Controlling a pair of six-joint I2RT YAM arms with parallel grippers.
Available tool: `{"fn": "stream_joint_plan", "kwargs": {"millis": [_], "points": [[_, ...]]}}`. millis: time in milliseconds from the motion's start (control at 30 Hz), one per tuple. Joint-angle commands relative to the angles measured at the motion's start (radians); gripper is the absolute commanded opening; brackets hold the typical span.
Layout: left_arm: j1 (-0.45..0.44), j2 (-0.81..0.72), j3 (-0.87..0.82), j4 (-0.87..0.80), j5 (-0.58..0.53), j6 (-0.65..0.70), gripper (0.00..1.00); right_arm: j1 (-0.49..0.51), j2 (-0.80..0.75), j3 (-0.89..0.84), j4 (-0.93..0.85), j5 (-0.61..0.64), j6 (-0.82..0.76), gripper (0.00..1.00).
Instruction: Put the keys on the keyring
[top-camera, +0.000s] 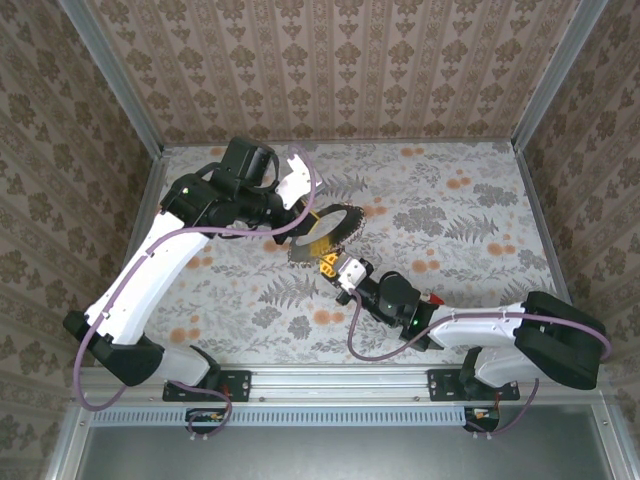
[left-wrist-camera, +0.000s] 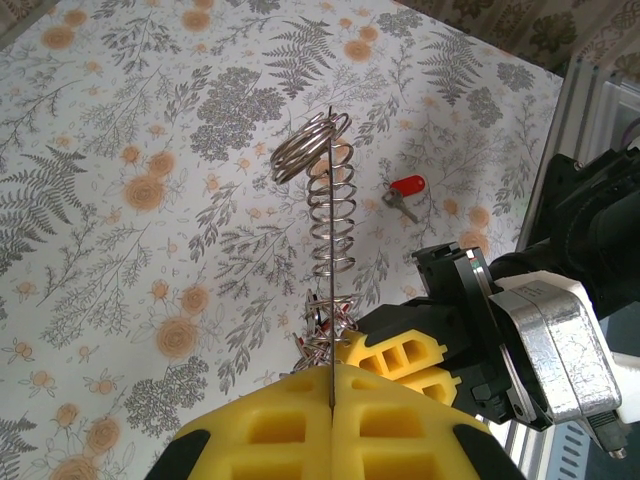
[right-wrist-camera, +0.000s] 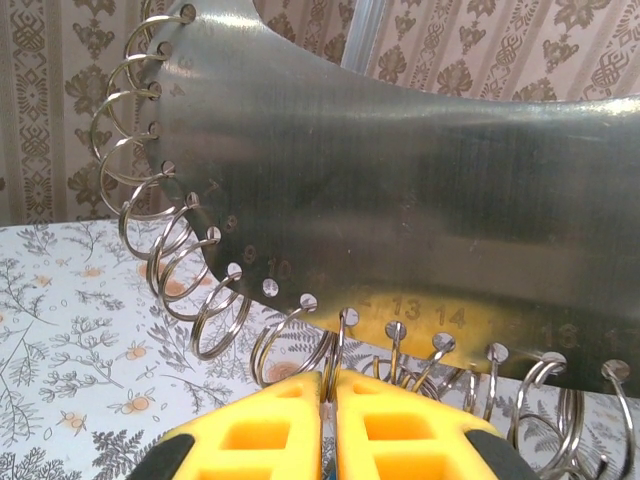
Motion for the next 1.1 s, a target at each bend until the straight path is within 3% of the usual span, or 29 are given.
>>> {"fn": "stream_joint_plan", "kwargs": {"millis": [0, 167, 533, 1067], "points": [[0.003, -0.033, -0.008, 0.043, 0.011, -0.025, 0.0, 0.008, 0.013, 0.03, 0.052, 0.01, 0.007, 0.14], [0.01, -0.036, -0.012, 0.054, 0.003, -0.037, 0.0, 0.017, 0.024, 0.029, 0.063, 0.011, 0.013, 0.15], [0.018, -0.049, -0.027, 0.073, 0.001, -0.057, 0.0, 0.061, 0.105, 0.015, 0.227, 0.163, -0.016, 0.17], [0.025, -0.056, -0.041, 0.086, 0.009, -0.061, 0.0, 0.062, 0.111, 0.028, 0.236, 0.189, -0.037, 0.2]]}}
